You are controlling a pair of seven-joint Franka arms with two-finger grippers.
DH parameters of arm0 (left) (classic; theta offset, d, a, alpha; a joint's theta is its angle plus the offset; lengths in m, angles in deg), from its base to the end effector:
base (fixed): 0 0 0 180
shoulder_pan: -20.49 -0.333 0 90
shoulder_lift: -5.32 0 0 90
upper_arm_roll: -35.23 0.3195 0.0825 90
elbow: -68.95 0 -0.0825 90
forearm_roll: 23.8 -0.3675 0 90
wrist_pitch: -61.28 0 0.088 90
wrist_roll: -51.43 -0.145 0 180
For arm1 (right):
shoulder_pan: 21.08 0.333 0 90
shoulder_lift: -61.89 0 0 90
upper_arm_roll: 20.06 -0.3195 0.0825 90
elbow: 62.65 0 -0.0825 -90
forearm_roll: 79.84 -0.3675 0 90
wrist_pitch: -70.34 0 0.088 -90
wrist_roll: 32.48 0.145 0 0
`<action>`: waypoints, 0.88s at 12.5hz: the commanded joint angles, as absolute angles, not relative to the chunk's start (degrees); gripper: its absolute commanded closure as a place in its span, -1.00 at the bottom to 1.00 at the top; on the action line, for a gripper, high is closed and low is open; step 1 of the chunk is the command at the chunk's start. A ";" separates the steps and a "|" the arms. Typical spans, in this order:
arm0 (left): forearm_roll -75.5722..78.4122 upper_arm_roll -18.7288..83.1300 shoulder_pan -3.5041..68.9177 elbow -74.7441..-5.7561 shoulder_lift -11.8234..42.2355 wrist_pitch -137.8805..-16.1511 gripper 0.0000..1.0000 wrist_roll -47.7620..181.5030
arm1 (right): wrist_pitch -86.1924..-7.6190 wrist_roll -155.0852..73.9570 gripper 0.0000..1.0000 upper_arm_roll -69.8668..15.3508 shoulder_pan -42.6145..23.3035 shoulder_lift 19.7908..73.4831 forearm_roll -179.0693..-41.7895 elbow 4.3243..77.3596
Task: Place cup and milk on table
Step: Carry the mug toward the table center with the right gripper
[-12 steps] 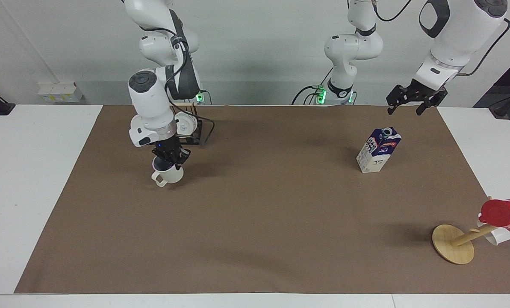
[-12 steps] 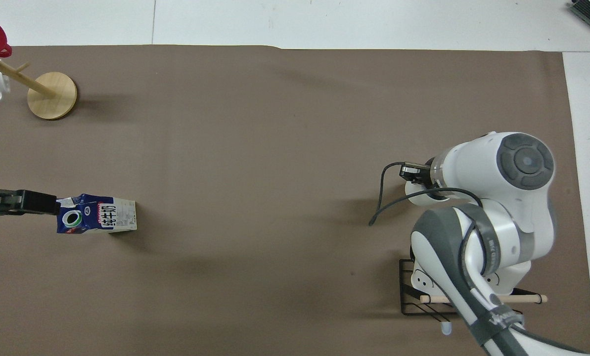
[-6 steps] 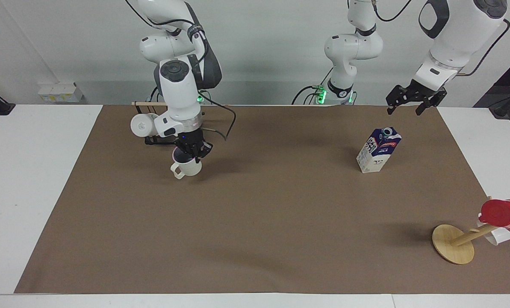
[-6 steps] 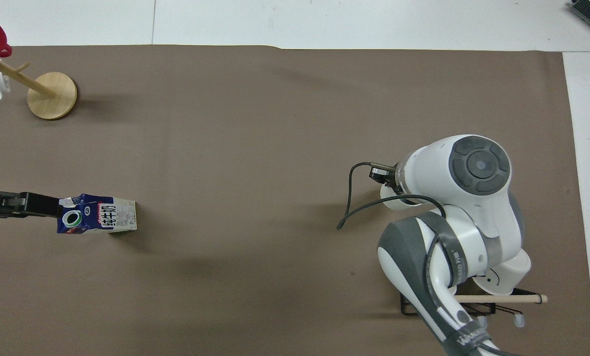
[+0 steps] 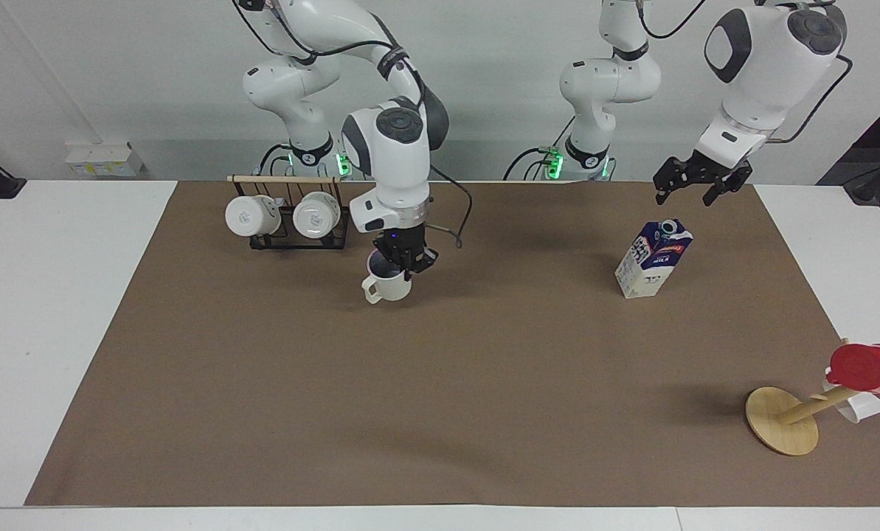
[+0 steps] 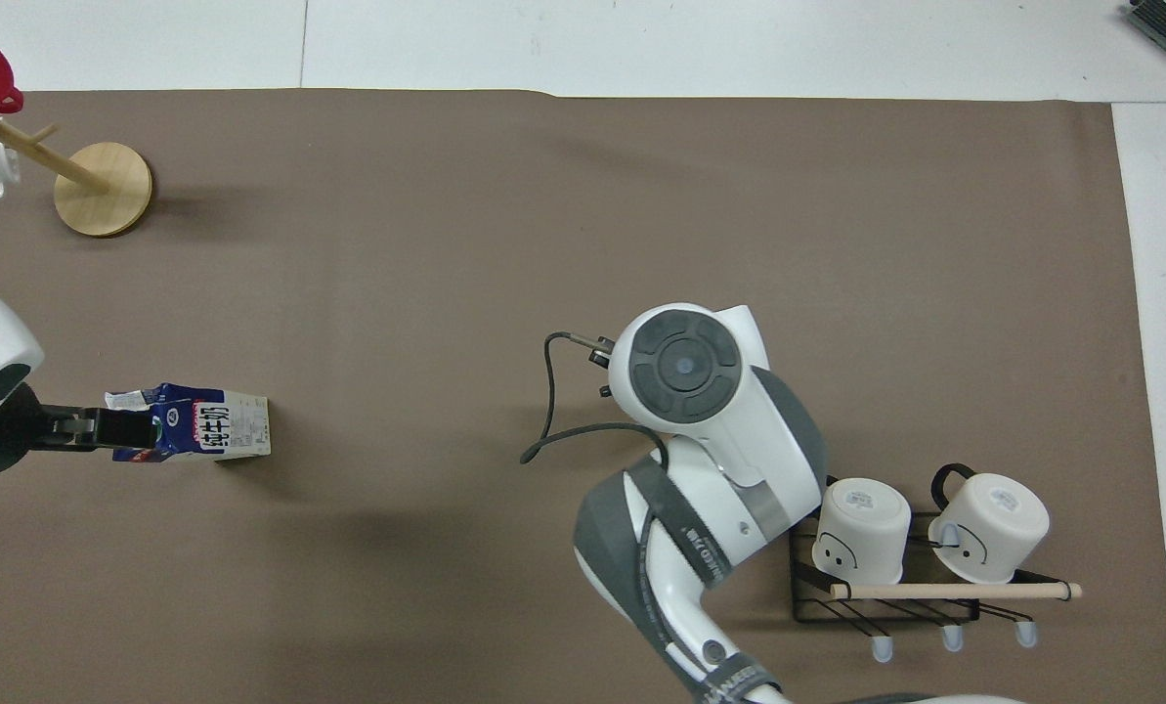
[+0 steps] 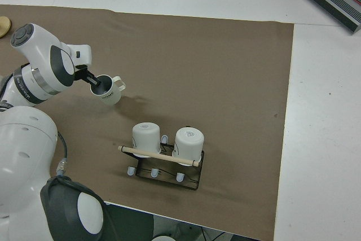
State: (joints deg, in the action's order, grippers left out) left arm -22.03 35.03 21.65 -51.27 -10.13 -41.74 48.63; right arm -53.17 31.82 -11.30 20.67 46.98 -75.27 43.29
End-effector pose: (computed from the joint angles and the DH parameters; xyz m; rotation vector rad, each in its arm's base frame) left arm 0.4541 -0.0146 0.5014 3.1102 -0.1012 -0.0469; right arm 0.5161 0.3334 0.3643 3.0072 -0.7646 0.1743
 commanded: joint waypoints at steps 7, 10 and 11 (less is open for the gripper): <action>-22.84 35.31 22.25 -64.02 -12.26 -56.21 -1.00 49.23 | -57.10 43.63 1.00 -11.18 25.85 41.24 -73.42 39.92; -22.84 35.14 22.60 -64.47 -11.47 -58.77 -1.00 49.23 | -57.80 43.81 1.00 -11.18 25.94 41.15 -73.16 40.36; -22.84 35.14 22.69 -64.47 -11.38 -59.30 -1.00 49.23 | -58.06 44.16 1.00 -11.18 26.81 40.37 -73.07 40.54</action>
State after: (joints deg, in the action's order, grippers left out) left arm -22.02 34.81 21.73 -63.06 -10.39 -57.14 48.63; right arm -56.78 41.88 -11.28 25.88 41.67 -74.79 40.86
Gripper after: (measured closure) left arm 0.000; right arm 0.943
